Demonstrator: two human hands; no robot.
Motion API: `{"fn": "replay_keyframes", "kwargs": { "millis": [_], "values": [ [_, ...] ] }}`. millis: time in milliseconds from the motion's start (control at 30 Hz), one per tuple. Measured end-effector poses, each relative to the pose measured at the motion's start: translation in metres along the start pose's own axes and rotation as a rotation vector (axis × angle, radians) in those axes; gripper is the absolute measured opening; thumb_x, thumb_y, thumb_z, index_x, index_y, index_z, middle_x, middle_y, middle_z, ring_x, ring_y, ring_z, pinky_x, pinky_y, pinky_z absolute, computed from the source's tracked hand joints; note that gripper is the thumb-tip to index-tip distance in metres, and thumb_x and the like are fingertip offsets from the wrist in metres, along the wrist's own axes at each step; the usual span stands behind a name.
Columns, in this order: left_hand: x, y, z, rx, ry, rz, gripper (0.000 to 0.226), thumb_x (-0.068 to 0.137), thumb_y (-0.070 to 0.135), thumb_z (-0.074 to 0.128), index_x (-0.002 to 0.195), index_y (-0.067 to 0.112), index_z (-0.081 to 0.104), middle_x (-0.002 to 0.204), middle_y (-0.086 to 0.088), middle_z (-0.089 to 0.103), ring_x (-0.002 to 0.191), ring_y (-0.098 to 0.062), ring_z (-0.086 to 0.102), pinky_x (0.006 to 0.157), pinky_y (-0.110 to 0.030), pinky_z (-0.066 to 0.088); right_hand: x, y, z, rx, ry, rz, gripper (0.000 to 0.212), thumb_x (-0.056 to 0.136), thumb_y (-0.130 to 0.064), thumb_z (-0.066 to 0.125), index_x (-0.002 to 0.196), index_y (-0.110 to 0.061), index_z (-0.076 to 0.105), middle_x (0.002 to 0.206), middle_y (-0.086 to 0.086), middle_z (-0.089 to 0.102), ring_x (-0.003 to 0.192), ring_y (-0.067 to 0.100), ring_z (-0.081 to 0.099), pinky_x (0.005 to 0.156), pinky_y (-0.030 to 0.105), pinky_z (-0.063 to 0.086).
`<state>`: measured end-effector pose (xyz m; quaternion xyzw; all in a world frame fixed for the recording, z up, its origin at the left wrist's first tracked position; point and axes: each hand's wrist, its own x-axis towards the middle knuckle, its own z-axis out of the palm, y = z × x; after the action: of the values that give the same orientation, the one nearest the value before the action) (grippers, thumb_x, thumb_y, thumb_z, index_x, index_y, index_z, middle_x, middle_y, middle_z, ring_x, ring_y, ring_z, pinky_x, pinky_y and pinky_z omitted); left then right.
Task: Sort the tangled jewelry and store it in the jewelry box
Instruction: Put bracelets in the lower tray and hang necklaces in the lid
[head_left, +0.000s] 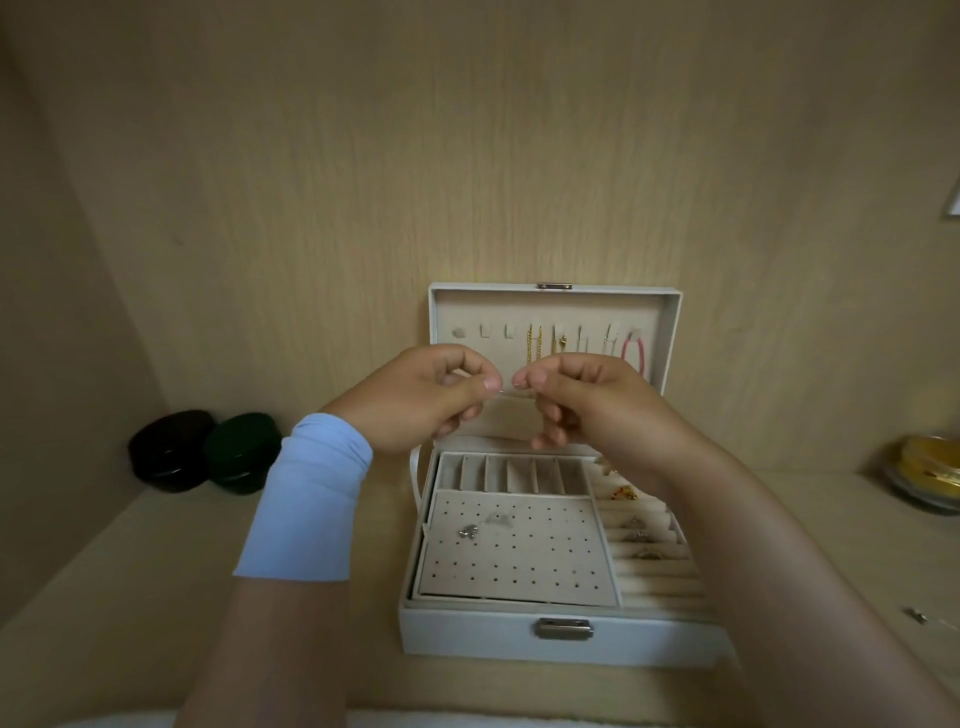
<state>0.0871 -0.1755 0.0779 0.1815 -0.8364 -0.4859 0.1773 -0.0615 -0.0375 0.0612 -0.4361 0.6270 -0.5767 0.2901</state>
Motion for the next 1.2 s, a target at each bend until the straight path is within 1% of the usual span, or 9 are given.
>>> {"fn": "replay_keyframes", "kwargs": {
  "millis": [100, 200, 300, 500, 700, 800, 967, 1100, 1200],
  "values": [
    [-0.004, -0.003, -0.006, 0.076, -0.086, -0.061, 0.018, 0.098, 0.031, 0.058, 0.101, 0.020, 0.072, 0.059, 0.012, 0.052, 0.053, -0.006, 0.044, 0.057, -0.018, 0.040, 0.000, -0.001, -0.004, -0.147, 0.075, -0.043, 0.019, 0.102, -0.014, 0.055, 0.094, -0.010, 0.071, 0.055, -0.008, 0.049, 0.047, 0.010, 0.044, 0.053, 0.031, 0.050],
    [-0.002, -0.005, -0.010, 0.180, 0.001, -0.049, 0.017, 0.094, 0.037, 0.063, 0.091, 0.026, 0.076, 0.056, 0.023, 0.058, 0.055, 0.007, 0.051, 0.067, -0.015, 0.040, 0.001, -0.001, -0.005, -0.355, 0.091, -0.127, 0.016, 0.099, -0.016, 0.060, 0.091, -0.013, 0.074, 0.059, -0.015, 0.064, 0.056, -0.003, 0.054, 0.058, 0.014, 0.044],
    [0.009, -0.015, -0.009, 0.090, 0.228, 0.027, 0.012, 0.084, 0.035, 0.075, 0.081, 0.023, 0.076, 0.061, 0.017, 0.056, 0.062, 0.001, 0.054, 0.072, -0.017, 0.043, 0.006, 0.002, -0.006, -0.477, 0.149, -0.198, 0.012, 0.094, -0.026, 0.069, 0.085, -0.023, 0.076, 0.079, 0.001, 0.073, 0.069, 0.006, 0.059, 0.072, 0.022, 0.050],
    [0.032, -0.032, 0.013, -0.073, 0.606, 0.046, 0.015, 0.082, 0.035, 0.077, 0.076, 0.023, 0.073, 0.058, 0.014, 0.050, 0.059, -0.004, 0.049, 0.066, -0.022, 0.041, 0.033, 0.002, 0.003, -0.613, 0.495, -0.300, 0.012, 0.091, -0.029, 0.070, 0.081, -0.027, 0.076, 0.066, -0.018, 0.065, 0.066, -0.004, 0.060, 0.071, 0.017, 0.045],
    [0.039, -0.029, 0.022, -0.002, 0.726, -0.005, 0.024, 0.085, 0.045, 0.070, 0.072, 0.025, 0.068, 0.062, 0.013, 0.056, 0.062, -0.006, 0.053, 0.062, -0.024, 0.041, 0.055, -0.004, 0.028, -0.554, 0.777, -0.314, 0.010, 0.088, -0.030, 0.072, 0.085, -0.023, 0.078, 0.067, -0.017, 0.064, 0.062, -0.001, 0.057, 0.061, 0.002, 0.038],
    [0.038, -0.023, 0.026, 0.075, 0.761, -0.074, 0.026, 0.085, 0.047, 0.067, 0.071, 0.025, 0.068, 0.060, 0.014, 0.058, 0.062, -0.005, 0.055, 0.057, -0.022, 0.038, 0.061, -0.002, 0.034, -0.532, 0.845, -0.298, 0.011, 0.088, -0.031, 0.071, 0.084, -0.022, 0.077, 0.076, -0.009, 0.072, 0.072, 0.006, 0.064, 0.066, 0.014, 0.045],
    [0.035, -0.021, 0.025, 0.158, 0.721, -0.109, 0.026, 0.088, 0.046, 0.065, 0.072, 0.025, 0.068, 0.066, 0.014, 0.064, 0.069, -0.006, 0.061, 0.060, -0.022, 0.042, 0.063, 0.001, 0.037, -0.575, 0.844, -0.284, 0.012, 0.087, -0.027, 0.070, 0.081, -0.019, 0.076, 0.073, -0.008, 0.071, 0.074, 0.011, 0.066, 0.068, 0.025, 0.048],
    [0.030, -0.024, 0.005, 0.199, 0.505, -0.085, 0.024, 0.088, 0.042, 0.067, 0.073, 0.024, 0.070, 0.077, 0.015, 0.068, 0.081, -0.007, 0.064, 0.079, -0.027, 0.050, 0.052, 0.005, 0.035, -0.677, 0.774, -0.230, 0.012, 0.089, -0.022, 0.067, 0.079, -0.019, 0.073, 0.071, -0.009, 0.067, 0.072, 0.009, 0.062, 0.057, 0.011, 0.037],
    [0.024, -0.021, -0.003, 0.139, 0.312, -0.046, 0.019, 0.090, 0.035, 0.067, 0.078, 0.021, 0.071, 0.073, 0.010, 0.068, 0.066, -0.008, 0.063, 0.072, -0.026, 0.050, 0.045, 0.013, 0.037, -0.693, 0.658, -0.180, 0.015, 0.089, -0.024, 0.065, 0.079, -0.016, 0.074, 0.074, -0.005, 0.070, 0.075, 0.014, 0.064, 0.066, 0.024, 0.047]
  ]
}}
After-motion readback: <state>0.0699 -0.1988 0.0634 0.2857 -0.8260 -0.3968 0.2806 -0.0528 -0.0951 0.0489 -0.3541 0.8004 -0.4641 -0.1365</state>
